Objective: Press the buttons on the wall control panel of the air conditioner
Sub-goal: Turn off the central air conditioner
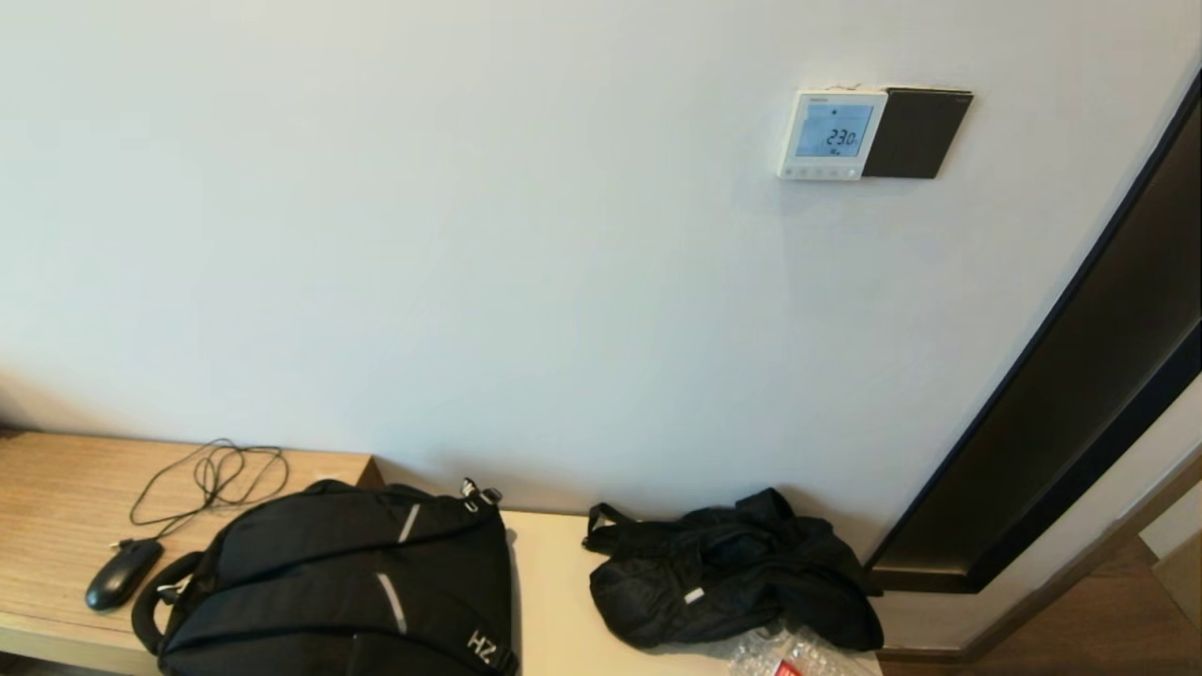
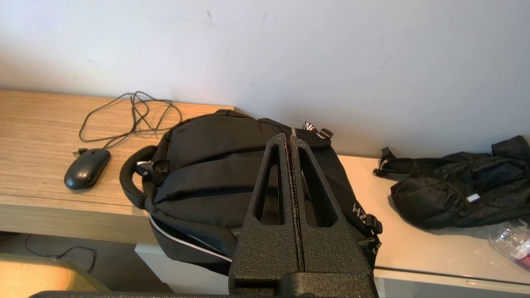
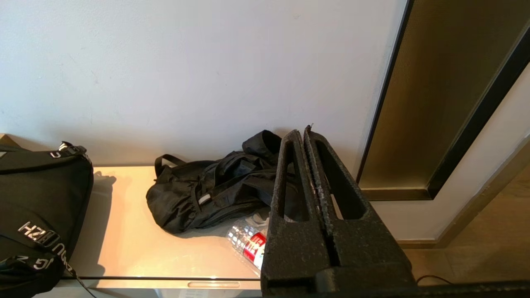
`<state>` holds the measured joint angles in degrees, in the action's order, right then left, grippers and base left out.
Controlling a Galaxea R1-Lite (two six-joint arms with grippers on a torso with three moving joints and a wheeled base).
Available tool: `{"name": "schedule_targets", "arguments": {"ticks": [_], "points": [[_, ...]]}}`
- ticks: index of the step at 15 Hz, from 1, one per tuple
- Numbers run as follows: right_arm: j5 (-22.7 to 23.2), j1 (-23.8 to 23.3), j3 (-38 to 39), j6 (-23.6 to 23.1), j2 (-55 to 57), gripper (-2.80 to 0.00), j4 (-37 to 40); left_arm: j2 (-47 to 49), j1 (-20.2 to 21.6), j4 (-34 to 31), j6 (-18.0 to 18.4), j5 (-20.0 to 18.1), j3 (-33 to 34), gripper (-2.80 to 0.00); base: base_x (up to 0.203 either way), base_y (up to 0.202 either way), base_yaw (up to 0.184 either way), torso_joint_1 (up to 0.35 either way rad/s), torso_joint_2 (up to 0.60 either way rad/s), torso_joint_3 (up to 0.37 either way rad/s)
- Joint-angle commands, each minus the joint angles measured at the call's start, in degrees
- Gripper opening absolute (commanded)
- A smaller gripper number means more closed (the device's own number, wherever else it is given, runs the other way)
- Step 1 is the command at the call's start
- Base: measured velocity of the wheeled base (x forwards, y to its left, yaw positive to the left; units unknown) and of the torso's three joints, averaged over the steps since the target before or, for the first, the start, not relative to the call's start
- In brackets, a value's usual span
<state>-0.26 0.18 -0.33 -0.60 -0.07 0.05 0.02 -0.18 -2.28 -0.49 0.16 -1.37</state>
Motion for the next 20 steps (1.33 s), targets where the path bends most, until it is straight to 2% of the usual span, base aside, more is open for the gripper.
{"name": "schedule_targets", "arguments": {"ticks": [1,20], "points": [[0.03,0.05,-0.02,-0.02,-0.19,-2.8,-0.05,-0.02,0.01,-0.01,0.0,0.02,0.03,-2.8,0.0,0.0,0.0,0.0,0.0,0.0],[-0.01,-0.01,0.07,-0.02,-0.19,-2.8,-0.32,-0.02,0.01,-0.01,0.05,0.02,-0.03,-2.8,0.0,0.0,0.0,0.0,0.0,0.0]]}}
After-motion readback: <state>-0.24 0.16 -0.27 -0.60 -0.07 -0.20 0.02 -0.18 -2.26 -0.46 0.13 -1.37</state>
